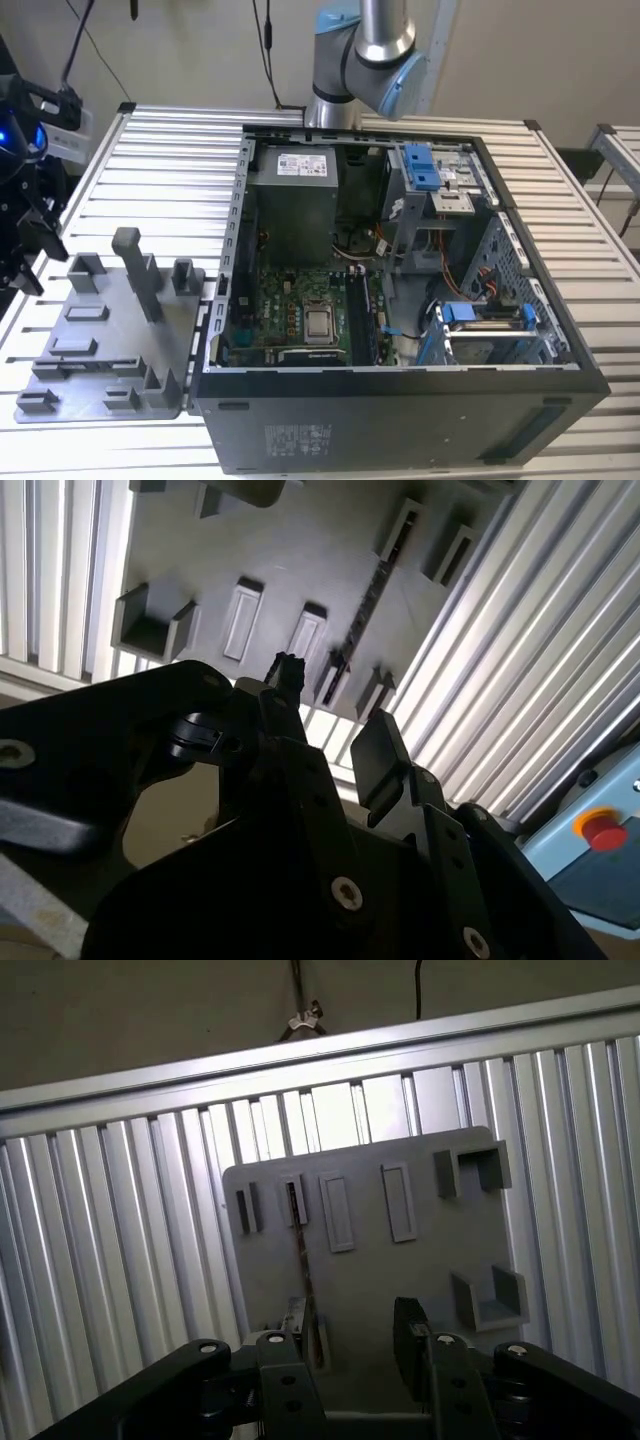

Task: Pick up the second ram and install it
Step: 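Pick up the second ram and move it above second insertion slot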

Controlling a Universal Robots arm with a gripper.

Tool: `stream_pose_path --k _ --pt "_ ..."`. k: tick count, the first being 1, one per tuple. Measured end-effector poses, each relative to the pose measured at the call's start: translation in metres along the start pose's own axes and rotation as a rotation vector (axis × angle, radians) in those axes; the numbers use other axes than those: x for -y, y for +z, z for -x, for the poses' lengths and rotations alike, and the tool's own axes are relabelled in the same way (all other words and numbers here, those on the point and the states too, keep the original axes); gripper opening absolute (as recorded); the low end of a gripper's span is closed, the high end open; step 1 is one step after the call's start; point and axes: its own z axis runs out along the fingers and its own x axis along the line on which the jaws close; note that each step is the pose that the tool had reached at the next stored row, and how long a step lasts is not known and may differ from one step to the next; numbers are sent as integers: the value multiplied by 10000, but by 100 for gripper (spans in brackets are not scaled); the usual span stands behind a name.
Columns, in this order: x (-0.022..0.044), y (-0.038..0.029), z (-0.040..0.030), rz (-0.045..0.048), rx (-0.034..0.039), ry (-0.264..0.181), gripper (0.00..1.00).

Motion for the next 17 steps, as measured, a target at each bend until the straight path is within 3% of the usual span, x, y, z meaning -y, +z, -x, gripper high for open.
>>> stream_pose_path --k 12,17 --pt "3 111 -1 4 -4 -1 48" --pt "-39 205 -10 -86 13 -3 48"
